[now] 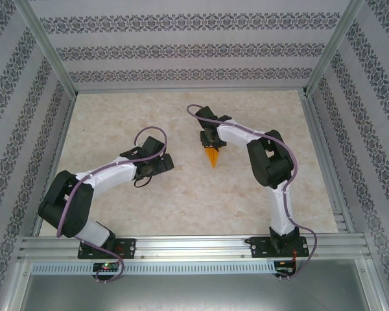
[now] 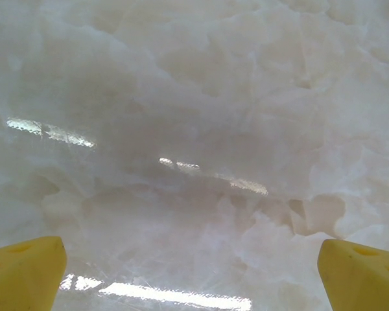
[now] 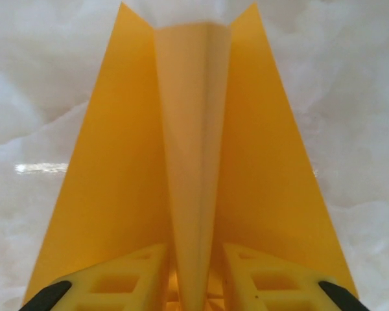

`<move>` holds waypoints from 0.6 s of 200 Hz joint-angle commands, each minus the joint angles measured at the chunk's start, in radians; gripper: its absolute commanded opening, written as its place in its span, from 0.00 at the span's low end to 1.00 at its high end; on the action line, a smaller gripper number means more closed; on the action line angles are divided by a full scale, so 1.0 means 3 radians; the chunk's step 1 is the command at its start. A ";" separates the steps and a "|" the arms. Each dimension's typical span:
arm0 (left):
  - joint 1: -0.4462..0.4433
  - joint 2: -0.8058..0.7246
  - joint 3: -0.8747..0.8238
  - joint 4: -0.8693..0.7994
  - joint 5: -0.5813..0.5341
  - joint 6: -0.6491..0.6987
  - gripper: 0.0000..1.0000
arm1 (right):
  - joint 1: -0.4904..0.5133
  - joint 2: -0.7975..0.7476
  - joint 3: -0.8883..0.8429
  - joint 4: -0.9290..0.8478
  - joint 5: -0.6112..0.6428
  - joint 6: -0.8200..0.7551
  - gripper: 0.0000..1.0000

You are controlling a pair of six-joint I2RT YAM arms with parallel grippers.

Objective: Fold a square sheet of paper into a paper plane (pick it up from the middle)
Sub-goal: Move a paper plane to the center of the table.

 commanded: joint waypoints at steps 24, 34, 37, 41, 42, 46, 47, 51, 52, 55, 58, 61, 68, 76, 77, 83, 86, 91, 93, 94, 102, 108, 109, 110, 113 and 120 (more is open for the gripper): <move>0.0041 0.0021 0.0087 -0.0081 -0.0039 0.0056 1.00 | -0.0034 0.0111 0.0041 -0.0025 0.0001 0.0060 0.31; 0.0041 0.0020 0.0087 -0.0081 -0.0034 0.0055 1.00 | -0.0033 0.0125 0.0044 -0.0023 -0.0008 0.0065 0.31; 0.0045 0.0025 0.0087 -0.0081 -0.0034 0.0053 1.00 | -0.0035 0.0126 0.0042 -0.0024 -0.0012 0.0064 0.31; 0.0045 0.0024 0.0087 -0.0081 -0.0033 0.0053 1.00 | -0.0035 0.0120 0.0044 -0.0026 -0.0014 0.0069 0.32; 0.0046 0.0025 0.0085 -0.0079 -0.0033 0.0054 1.00 | -0.0035 0.0121 0.0044 -0.0027 -0.0015 0.0069 0.32; 0.0046 0.0024 0.0085 -0.0076 -0.0030 0.0055 1.00 | -0.0035 0.0116 0.0040 -0.0028 -0.0011 0.0072 0.32; 0.0046 0.0025 0.0084 -0.0076 -0.0029 0.0055 1.00 | -0.0035 0.0116 0.0042 -0.0028 -0.0010 0.0075 0.32; 0.0042 0.0020 0.0087 -0.0072 -0.0026 0.0056 1.00 | -0.0035 0.0102 0.0042 -0.0028 -0.0019 0.0079 0.32; 0.0044 0.0018 0.0088 -0.0071 -0.0025 0.0053 1.00 | -0.0035 0.0101 0.0046 -0.0030 -0.0020 0.0079 0.32; 0.0045 0.0015 0.0089 -0.0071 -0.0023 0.0057 1.00 | -0.0035 0.0092 0.0048 -0.0032 -0.0015 0.0085 0.32; 0.0045 0.0020 0.0089 -0.0071 -0.0021 0.0060 1.00 | -0.0035 0.0073 0.0052 -0.0034 -0.0011 0.0084 0.32; 0.0044 0.0018 0.0093 -0.0071 -0.0018 0.0063 1.00 | -0.0036 0.0056 0.0058 -0.0041 -0.0007 0.0088 0.32; 0.0045 0.0016 0.0106 -0.0070 -0.0018 0.0068 1.00 | -0.0035 0.0003 0.0071 -0.0061 0.0011 0.0089 0.33; 0.0046 0.0009 0.0123 -0.0081 -0.0022 0.0085 1.00 | -0.0035 -0.0074 0.0092 -0.0086 0.0026 0.0089 0.35; 0.0046 0.0007 0.0126 -0.0081 -0.0023 0.0088 1.00 | -0.0035 -0.0086 0.0093 -0.0090 0.0031 0.0089 0.35; 0.0045 0.0006 0.0151 -0.0095 -0.0031 0.0105 1.00 | -0.0035 -0.0161 0.0104 -0.0111 0.0044 0.0093 0.37; 0.0046 0.0006 0.0166 -0.0100 -0.0034 0.0113 1.00 | -0.0035 -0.0202 0.0114 -0.0118 0.0051 0.0094 0.39; 0.0042 -0.0003 0.0191 -0.0119 -0.0050 0.0130 1.00 | -0.0035 -0.0273 0.0119 -0.0129 0.0061 0.0099 0.41; 0.0043 -0.0004 0.0204 -0.0128 -0.0059 0.0137 1.00 | -0.0035 -0.0302 0.0120 -0.0130 0.0062 0.0099 0.42; 0.0042 -0.0004 0.0210 -0.0133 -0.0064 0.0140 1.00 | -0.0037 -0.0318 0.0123 -0.0132 0.0062 0.0099 0.42; 0.0043 -0.0015 0.0261 -0.0168 -0.0100 0.0164 1.00 | -0.0035 -0.0443 0.0126 -0.0135 0.0068 0.0103 0.46; 0.0043 -0.0025 0.0301 -0.0196 -0.0133 0.0189 1.00 | -0.0039 -0.0546 0.0119 -0.0131 0.0042 0.0100 0.48; 0.0042 -0.0025 0.0313 -0.0202 -0.0137 0.0194 1.00 | -0.0039 -0.0555 0.0117 -0.0133 0.0039 0.0100 0.49; 0.0044 -0.0028 0.0318 -0.0208 -0.0144 0.0199 1.00 | -0.0040 -0.0580 0.0114 -0.0131 0.0035 0.0100 0.49; 0.0046 -0.0033 0.0338 -0.0229 -0.0164 0.0206 1.00 | -0.0040 -0.0634 0.0109 -0.0124 0.0016 0.0097 0.51; 0.0047 -0.0057 0.0387 -0.0275 -0.0222 0.0227 1.00 | -0.0044 -0.0761 0.0085 -0.0094 -0.0017 0.0089 0.54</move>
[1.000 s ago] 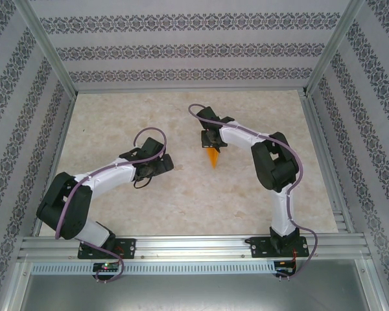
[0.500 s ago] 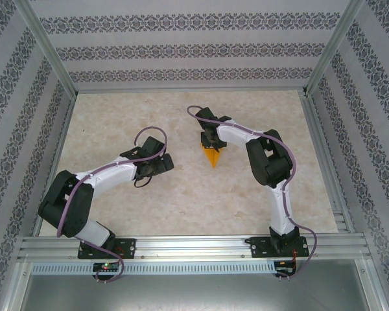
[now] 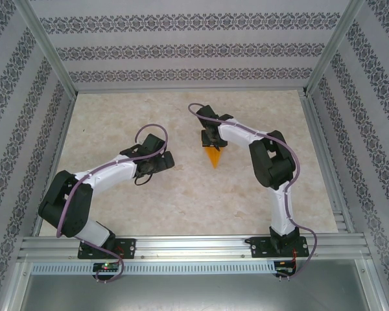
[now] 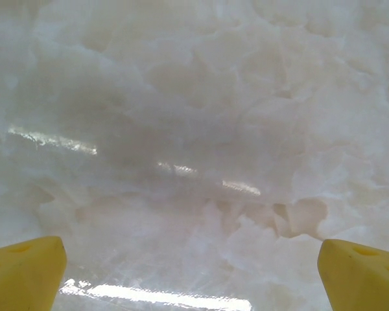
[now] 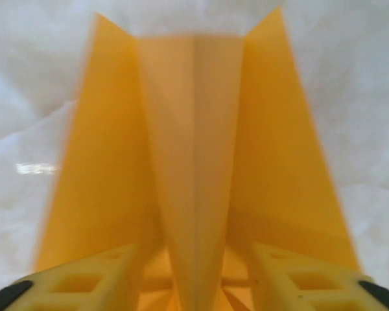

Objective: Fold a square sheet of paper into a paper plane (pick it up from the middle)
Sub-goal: Move a paper plane to the center of the table, then reset both arms

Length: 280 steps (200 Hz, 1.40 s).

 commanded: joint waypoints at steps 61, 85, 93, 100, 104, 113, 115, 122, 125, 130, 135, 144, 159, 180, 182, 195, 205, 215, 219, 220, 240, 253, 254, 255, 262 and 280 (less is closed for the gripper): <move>0.0276 -0.0552 0.0427 -0.0402 -0.0923 0.0554 1.00 | -0.0219 -0.1752 -0.0594 0.0360 0.0363 -0.0085 0.78; 0.0507 -0.0891 0.0161 -0.0092 -0.1184 0.0935 1.00 | -0.0375 -0.2307 -0.1228 0.0770 0.0746 -0.0244 0.93; 0.0623 -0.1008 0.0033 0.0031 -0.1210 0.1032 1.00 | -0.0439 -0.2481 -0.1441 0.0891 0.0877 -0.0303 0.98; 0.0731 -0.1103 -0.0075 0.0141 -0.1217 0.1126 1.00 | -0.0510 -0.2618 -0.1618 0.0987 0.0979 -0.0347 0.98; 0.0788 -0.1159 -0.0142 0.0207 -0.1214 0.1188 1.00 | -0.0549 -0.2689 -0.1720 0.1043 0.1015 -0.0368 0.98; 0.0904 -0.1262 -0.0289 0.0357 -0.1266 0.1299 1.00 | -0.0643 -0.2868 -0.1947 0.1185 0.1102 -0.0404 0.98; 0.0928 -0.1285 -0.0321 0.0390 -0.1279 0.1324 1.00 | -0.0661 -0.2903 -0.2006 0.1218 0.1128 -0.0409 0.98; 0.1011 -0.1362 -0.0428 0.0507 -0.1305 0.1417 1.00 | -0.0742 -0.3018 -0.2196 0.1348 0.1218 -0.0423 0.98; 0.1043 -0.1386 -0.0474 0.0566 -0.1310 0.1456 1.00 | -0.0760 -0.3047 -0.2281 0.1399 0.1234 -0.0429 0.98; 0.1089 -0.1428 -0.0552 0.0661 -0.1311 0.1517 1.00 | -0.0838 -0.3118 -0.2452 0.1555 0.1313 -0.0454 0.98; 0.1125 -0.1458 -0.0623 0.0760 -0.1357 0.1543 1.00 | -0.0868 -0.3177 -0.2595 0.1678 0.1389 -0.0484 0.98; 0.1181 -0.1489 -0.0745 0.0909 -0.1451 0.1563 1.00 | -0.0966 -0.3251 -0.2842 0.1952 0.1479 -0.0538 0.98; 0.1225 -0.1538 -0.1039 0.1401 -0.1551 0.1841 1.00 | -0.1083 -0.3300 -0.3210 0.2428 0.1608 -0.0709 0.98; 0.1305 -0.1572 -0.1345 0.1877 -0.1573 0.2056 1.00 | -0.1209 -0.3213 -0.3514 0.2865 0.1612 -0.0890 0.98; 0.1314 -0.1572 -0.1370 0.1915 -0.1549 0.2085 1.00 | -0.1220 -0.3205 -0.3537 0.2901 0.1604 -0.0903 0.98; 0.1362 -0.1562 -0.1518 0.2243 -0.1356 0.2245 1.00 | -0.1285 -0.3082 -0.3638 0.3112 0.1545 -0.0994 0.98; 0.1394 -0.1524 -0.1648 0.2568 -0.1137 0.2373 1.00 | -0.1316 -0.3000 -0.3725 0.3313 0.1450 -0.1088 0.98; 0.1418 -0.1463 -0.1767 0.2902 -0.0933 0.2468 1.00 | -0.1335 -0.2921 -0.3820 0.3572 0.1305 -0.1219 0.98; 0.1429 -0.1433 -0.1799 0.3008 -0.0852 0.2507 1.00 | -0.1334 -0.2886 -0.3855 0.3683 0.1245 -0.1269 0.98; 0.1430 -0.1428 -0.1806 0.3035 -0.0834 0.2515 1.00 | -0.1336 -0.2881 -0.3865 0.3712 0.1230 -0.1280 0.98; 0.1467 -0.1176 -0.1894 0.3507 -0.0615 0.2639 1.00 | -0.1347 -0.2792 -0.3932 0.4045 0.0961 -0.1467 0.98; 0.1499 -0.0957 -0.1939 0.3868 -0.0481 0.2666 1.00 | -0.1368 -0.2745 -0.4030 0.4404 0.0801 -0.1569 0.98; 0.1504 -0.0945 -0.1940 0.3887 -0.0471 0.2668 1.00 | -0.1369 -0.2741 -0.4032 0.4413 0.0788 -0.1571 0.98; 0.1504 -0.0928 -0.1944 0.3912 -0.0459 0.2664 1.00 | -0.1374 -0.2737 -0.4033 0.4430 0.0776 -0.1575 0.98; 0.1530 -0.0835 -0.1941 0.4014 -0.0380 0.2669 1.00 | -0.1401 -0.2712 -0.4039 0.4507 0.0685 -0.1585 0.98; 0.1593 -0.0610 -0.1944 0.4253 -0.0239 0.2675 1.00 | -0.1478 -0.2653 -0.4031 0.4585 0.0508 -0.1606 0.98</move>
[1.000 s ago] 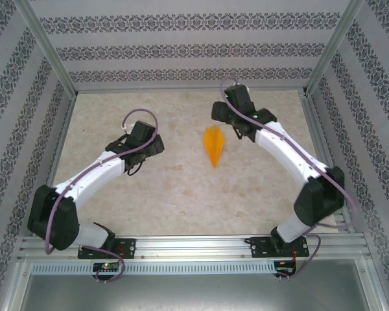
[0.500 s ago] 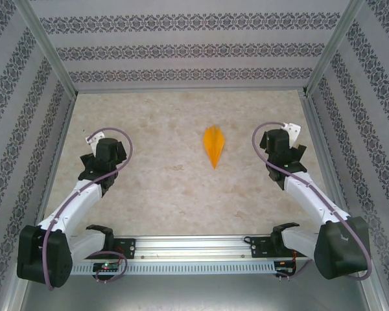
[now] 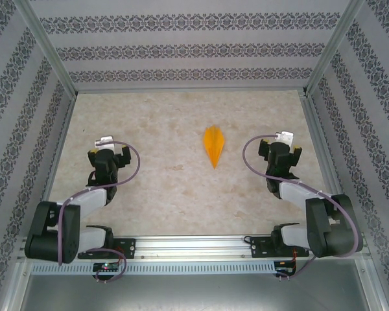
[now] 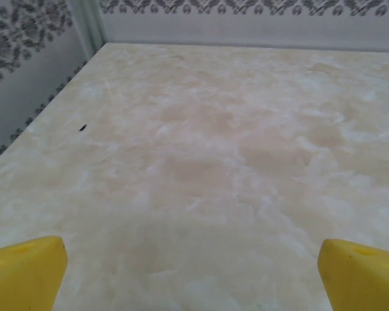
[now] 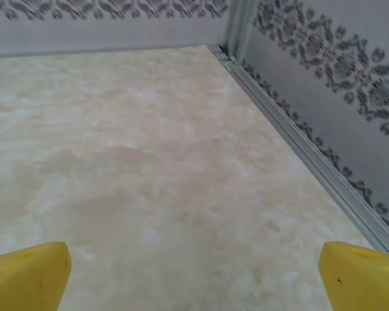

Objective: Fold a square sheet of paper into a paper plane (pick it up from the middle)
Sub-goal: Reset both arms

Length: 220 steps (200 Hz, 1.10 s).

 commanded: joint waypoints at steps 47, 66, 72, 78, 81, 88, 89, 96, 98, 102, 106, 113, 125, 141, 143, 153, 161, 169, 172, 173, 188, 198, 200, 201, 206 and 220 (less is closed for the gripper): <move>0.0220 0.0648 0.0049 0.1023 0.0768 0.0203 1.00 | -0.0275 0.0506 -0.0092 0.1224 -0.0722 -0.0117 0.98; 0.0220 0.0765 0.0016 0.1196 0.0837 0.0226 1.00 | -0.0280 0.0639 -0.0090 0.1327 -0.0739 -0.0126 0.98; 0.0220 0.0830 0.0031 0.1219 0.0847 0.0227 1.00 | -0.0282 0.0673 -0.0085 0.1349 -0.0741 -0.0126 0.98; 0.0220 0.0901 0.0062 0.1219 0.0865 0.0235 1.00 | -0.0280 0.0691 -0.0093 0.1389 -0.0749 -0.0128 0.98; 0.0216 0.0945 0.0080 0.1236 0.0874 0.0245 1.00 | -0.0284 0.0687 -0.0094 0.1390 -0.0758 -0.0127 0.98; 0.0213 0.0959 0.0130 0.1203 0.0924 0.0272 1.00 | -0.0290 0.0670 -0.0090 0.1349 -0.0763 -0.0124 0.98; 0.0211 0.0951 0.0141 0.1158 0.0929 0.0275 1.00 | -0.0288 0.0669 -0.0090 0.1348 -0.0762 -0.0122 0.98; 0.0201 0.0932 0.0190 0.1005 0.0926 0.0290 1.00 | -0.0290 0.0684 -0.0086 0.1365 -0.0754 -0.0124 0.98; 0.0198 0.0945 0.0189 0.1025 0.0925 0.0301 1.00 | -0.0291 0.0688 -0.0085 0.1367 -0.0750 -0.0119 0.98; 0.0188 0.0963 0.0185 0.1071 0.0914 0.0309 1.00 | -0.0290 0.0693 -0.0073 0.1349 -0.0742 -0.0116 0.98; 0.0181 0.0956 0.0198 0.1042 0.0901 0.0310 1.00 | -0.0305 0.0694 -0.0057 0.1314 -0.0767 -0.0097 0.98; 0.0159 0.0949 0.0222 0.0965 0.0835 0.0319 1.00 | -0.0335 0.0685 -0.0053 0.1286 -0.0816 -0.0082 0.98; 0.0129 0.0945 0.0225 0.0949 0.0775 0.0325 1.00 | -0.0339 0.0685 -0.0054 0.1301 -0.0810 -0.0082 0.98; 0.0123 0.0952 0.0245 0.0936 0.0861 0.0373 1.00 | -0.0340 0.0684 -0.0054 0.1295 -0.0817 -0.0084 0.98; 0.0123 0.0953 0.0263 0.0909 0.0886 0.0389 1.00 | -0.0335 0.0687 -0.0054 0.1295 -0.0818 -0.0085 0.98; 0.0123 0.0951 0.0286 0.0842 0.0981 0.0422 1.00 | -0.0338 0.0689 -0.0054 0.1295 -0.0813 -0.0080 0.98; 0.0122 0.0950 0.0285 0.0857 0.0980 0.0422 1.00 | -0.0339 0.0689 -0.0054 0.1295 -0.0811 -0.0081 0.98; 0.0118 0.0959 0.0296 0.0844 0.0976 0.0427 1.00 | -0.0340 0.0688 -0.0054 0.1295 -0.0816 -0.0083 0.98; 0.0118 0.0959 0.0295 0.0842 0.0976 0.0427 1.00 | -0.0335 0.0688 -0.0054 0.1295 -0.0813 -0.0083 0.98; 0.0118 0.0956 0.0297 0.0839 0.0976 0.0427 1.00 | -0.0341 0.0686 -0.0054 0.1295 -0.0811 -0.0081 0.98; 0.0118 0.0959 0.0304 0.0827 0.0976 0.0427 1.00 | -0.0340 0.0687 -0.0054 0.1295 -0.0817 -0.0085 0.98; 0.0118 0.0968 0.0309 0.0818 0.0971 0.0428 1.00 | -0.0339 0.0689 -0.0054 0.1295 -0.0813 -0.0080 0.98; 0.0115 0.0966 0.0309 0.0814 0.0968 0.0431 1.00 | -0.0341 0.0688 -0.0054 0.1295 -0.0813 -0.0082 0.98; 0.0114 0.0968 0.0312 0.0812 0.0967 0.0432 1.00 | -0.0341 0.0689 -0.0054 0.1295 -0.0813 -0.0081 0.98; 0.0109 0.0968 0.0316 0.0806 0.0955 0.0437 1.00 | -0.0340 0.0685 -0.0054 0.1295 -0.0818 -0.0082 0.98; 0.0103 0.0971 0.0321 0.0806 0.0950 0.0437 1.00 | -0.0338 0.0687 -0.0054 0.1295 -0.0814 -0.0082 0.98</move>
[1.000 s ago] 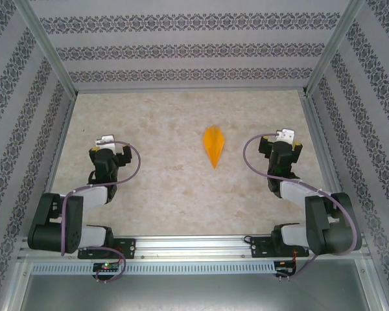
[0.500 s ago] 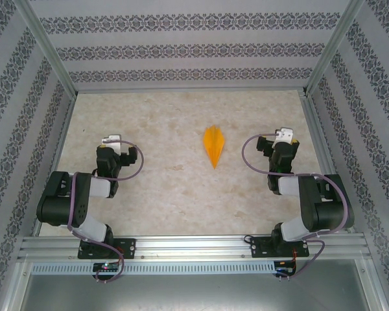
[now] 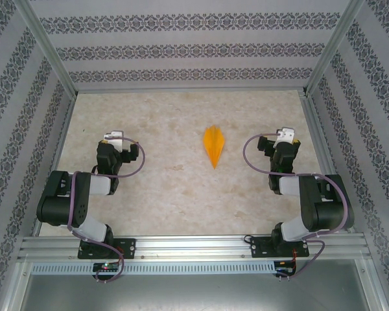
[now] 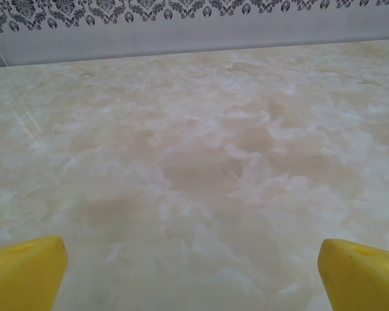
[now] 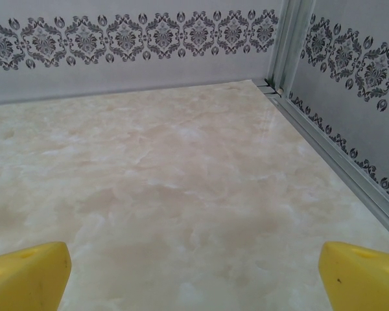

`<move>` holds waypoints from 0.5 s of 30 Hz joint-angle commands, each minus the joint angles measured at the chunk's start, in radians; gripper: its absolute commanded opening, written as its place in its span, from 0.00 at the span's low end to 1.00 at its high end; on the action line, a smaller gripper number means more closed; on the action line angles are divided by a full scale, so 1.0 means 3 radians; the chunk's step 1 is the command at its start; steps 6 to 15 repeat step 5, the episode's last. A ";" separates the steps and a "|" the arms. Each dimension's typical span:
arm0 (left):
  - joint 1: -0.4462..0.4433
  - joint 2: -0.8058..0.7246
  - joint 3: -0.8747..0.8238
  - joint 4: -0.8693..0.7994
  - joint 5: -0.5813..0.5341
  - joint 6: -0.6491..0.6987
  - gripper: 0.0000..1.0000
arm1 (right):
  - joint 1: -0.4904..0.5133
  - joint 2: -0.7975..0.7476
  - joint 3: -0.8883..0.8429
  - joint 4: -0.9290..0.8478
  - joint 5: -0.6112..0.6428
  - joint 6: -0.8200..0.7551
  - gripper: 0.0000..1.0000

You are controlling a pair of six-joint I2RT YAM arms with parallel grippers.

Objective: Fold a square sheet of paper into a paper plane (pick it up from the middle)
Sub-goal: Reset both arms

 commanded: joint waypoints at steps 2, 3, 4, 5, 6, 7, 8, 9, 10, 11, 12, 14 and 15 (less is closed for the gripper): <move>-0.0040 0.0021 0.0086 -0.0044 0.0040 0.0089 1.00 | -0.0015 0.0013 -0.0012 0.0142 -0.0070 -0.0004 0.98; -0.0044 0.0019 0.0082 -0.0044 0.0042 0.0089 1.00 | -0.0015 0.0011 -0.0014 0.0147 -0.0072 -0.0002 0.98; -0.0040 0.0021 0.0086 -0.0042 0.0041 0.0089 1.00 | -0.0011 0.0002 -0.0029 0.0173 -0.0093 -0.0009 0.98; -0.0042 0.0019 0.0087 -0.0039 0.0040 0.0085 1.00 | -0.0020 0.0001 -0.0053 0.0211 -0.0210 -0.0033 0.98; -0.0042 0.0019 0.0087 -0.0039 0.0040 0.0085 1.00 | -0.0020 0.0001 -0.0053 0.0211 -0.0210 -0.0033 0.98; -0.0042 0.0019 0.0087 -0.0039 0.0040 0.0085 1.00 | -0.0020 0.0001 -0.0053 0.0211 -0.0210 -0.0033 0.98; -0.0042 0.0019 0.0087 -0.0039 0.0040 0.0085 1.00 | -0.0020 0.0001 -0.0053 0.0211 -0.0210 -0.0033 0.98; -0.0042 0.0019 0.0087 -0.0039 0.0040 0.0085 1.00 | -0.0020 0.0001 -0.0053 0.0211 -0.0210 -0.0033 0.98; -0.0042 0.0019 0.0087 -0.0039 0.0040 0.0085 1.00 | -0.0020 0.0001 -0.0053 0.0211 -0.0210 -0.0033 0.98; -0.0042 0.0019 0.0087 -0.0039 0.0040 0.0085 1.00 | -0.0020 0.0001 -0.0053 0.0211 -0.0210 -0.0033 0.98; -0.0042 0.0019 0.0087 -0.0039 0.0040 0.0085 1.00 | -0.0020 0.0001 -0.0053 0.0211 -0.0210 -0.0033 0.98; -0.0042 0.0019 0.0087 -0.0039 0.0040 0.0085 1.00 | -0.0020 0.0001 -0.0053 0.0211 -0.0210 -0.0033 0.98; -0.0042 0.0019 0.0087 -0.0039 0.0040 0.0085 1.00 | -0.0020 0.0001 -0.0053 0.0211 -0.0210 -0.0033 0.98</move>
